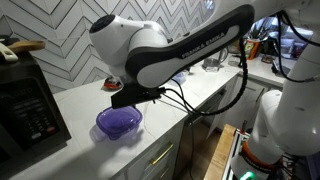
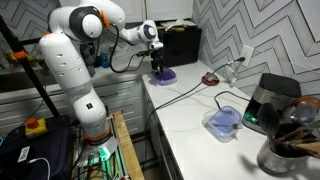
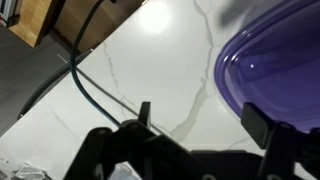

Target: Remove the blue lid from the coffee maker and put it on the lunch box to the left

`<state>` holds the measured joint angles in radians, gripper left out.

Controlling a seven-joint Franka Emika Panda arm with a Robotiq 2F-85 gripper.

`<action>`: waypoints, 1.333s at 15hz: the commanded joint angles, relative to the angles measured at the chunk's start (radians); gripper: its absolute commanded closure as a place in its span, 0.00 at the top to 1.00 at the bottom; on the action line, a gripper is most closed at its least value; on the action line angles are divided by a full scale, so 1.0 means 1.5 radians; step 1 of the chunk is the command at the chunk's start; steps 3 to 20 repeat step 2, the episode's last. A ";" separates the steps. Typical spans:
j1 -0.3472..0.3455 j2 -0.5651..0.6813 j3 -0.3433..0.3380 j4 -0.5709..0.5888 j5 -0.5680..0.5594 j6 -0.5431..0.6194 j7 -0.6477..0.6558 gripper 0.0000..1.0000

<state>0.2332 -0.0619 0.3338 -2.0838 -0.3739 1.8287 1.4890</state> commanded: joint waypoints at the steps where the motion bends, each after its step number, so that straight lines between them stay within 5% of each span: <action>1: 0.004 -0.030 -0.005 -0.010 0.009 -0.003 0.013 0.99; 20: 0.001 -0.062 -0.003 -0.026 0.018 -0.003 0.018 1.00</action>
